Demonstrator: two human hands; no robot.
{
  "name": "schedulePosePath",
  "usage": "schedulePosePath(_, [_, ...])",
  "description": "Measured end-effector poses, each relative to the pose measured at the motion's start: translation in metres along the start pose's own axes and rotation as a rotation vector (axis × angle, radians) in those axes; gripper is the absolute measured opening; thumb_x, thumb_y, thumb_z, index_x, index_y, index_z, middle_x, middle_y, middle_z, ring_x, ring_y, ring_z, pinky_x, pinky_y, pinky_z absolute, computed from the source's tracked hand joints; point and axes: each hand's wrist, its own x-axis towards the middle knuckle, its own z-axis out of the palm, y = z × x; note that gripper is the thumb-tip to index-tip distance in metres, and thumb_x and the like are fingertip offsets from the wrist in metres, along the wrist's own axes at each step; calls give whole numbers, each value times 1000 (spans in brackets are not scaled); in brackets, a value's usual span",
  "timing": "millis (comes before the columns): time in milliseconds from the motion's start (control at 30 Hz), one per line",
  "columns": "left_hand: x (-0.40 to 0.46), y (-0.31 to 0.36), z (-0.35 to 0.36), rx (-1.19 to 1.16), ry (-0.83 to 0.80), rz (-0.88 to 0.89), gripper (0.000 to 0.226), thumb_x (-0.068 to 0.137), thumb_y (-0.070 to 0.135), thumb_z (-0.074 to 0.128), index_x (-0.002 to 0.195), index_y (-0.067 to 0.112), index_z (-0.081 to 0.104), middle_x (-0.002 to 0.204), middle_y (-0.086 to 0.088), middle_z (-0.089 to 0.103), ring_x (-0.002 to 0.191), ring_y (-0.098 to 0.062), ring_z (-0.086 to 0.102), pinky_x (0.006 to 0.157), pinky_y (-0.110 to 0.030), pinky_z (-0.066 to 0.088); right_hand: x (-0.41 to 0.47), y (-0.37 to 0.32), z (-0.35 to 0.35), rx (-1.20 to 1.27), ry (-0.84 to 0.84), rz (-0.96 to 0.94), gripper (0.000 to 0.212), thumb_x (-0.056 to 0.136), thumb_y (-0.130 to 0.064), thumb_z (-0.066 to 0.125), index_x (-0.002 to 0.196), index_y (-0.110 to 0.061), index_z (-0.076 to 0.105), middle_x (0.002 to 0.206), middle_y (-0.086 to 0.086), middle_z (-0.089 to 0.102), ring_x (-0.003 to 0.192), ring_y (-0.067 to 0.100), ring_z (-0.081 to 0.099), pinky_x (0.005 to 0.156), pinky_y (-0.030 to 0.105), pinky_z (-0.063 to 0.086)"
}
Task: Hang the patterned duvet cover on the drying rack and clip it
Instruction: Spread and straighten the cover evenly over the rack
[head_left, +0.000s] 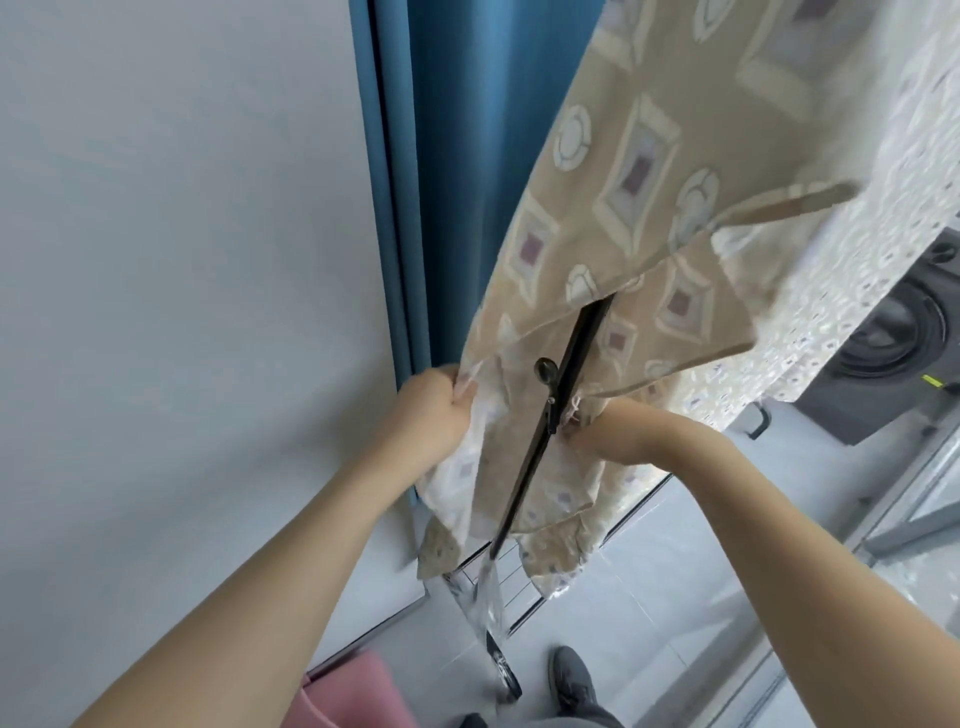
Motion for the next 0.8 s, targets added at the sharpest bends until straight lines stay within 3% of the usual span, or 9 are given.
schedulePosePath(67, [-2, -3, 7, 7, -27, -19, 33, 103, 30, 43, 80, 12, 58, 63, -2, 55, 57, -19, 54, 54, -30, 40, -2, -1, -7, -32, -10, 21, 25, 94, -21, 49, 69, -16, 52, 66, -2, 48, 67, 16, 47, 54, 22, 35])
schedulePosePath(133, [-2, -3, 10, 33, -23, -17, 36, 103, 32, 42, 73, 15, 53, 59, 1, 50, 53, -17, 50, 49, -29, 34, -5, -3, -12, -36, -7, 35, 22, 94, -31, 50, 88, -14, 62, 78, 0, 56, 80, 19, 52, 66, 26, 39])
schedulePosePath(233, [1, -2, 9, 80, 1, -14, 38, 103, 34, 40, 79, 9, 56, 63, -1, 52, 56, -18, 51, 49, -29, 34, -9, -5, -15, -45, 31, 34, 30, 95, -36, 49, 104, -12, 66, 94, 4, 61, 90, 21, 55, 76, 26, 38])
schedulePosePath(433, [10, -6, 10, 286, -34, -33, 31, 102, 31, 39, 82, 11, 52, 66, 0, 47, 65, -27, 51, 58, -30, 38, -5, -4, -4, 65, 34, 5, 19, 93, -20, 50, 81, -9, 61, 71, 1, 53, 69, 17, 47, 58, 24, 37])
schedulePosePath(567, [12, -7, 15, 371, -22, -34, 19, 99, 21, 44, 86, 12, 55, 68, -2, 51, 62, -26, 51, 54, -29, 38, 1, -4, 2, 73, 66, 10, 28, 89, -10, 50, 62, -15, 48, 63, -1, 47, 64, 16, 43, 52, 21, 32])
schedulePosePath(800, [12, -11, 24, 454, -122, -33, 9, 87, 6, 47, 86, 13, 53, 69, -1, 49, 67, -28, 55, 58, -32, 44, 7, 0, 0, 73, 50, 45, 22, 91, -10, 45, 71, -9, 54, 72, 8, 53, 71, 21, 49, 59, 28, 40])
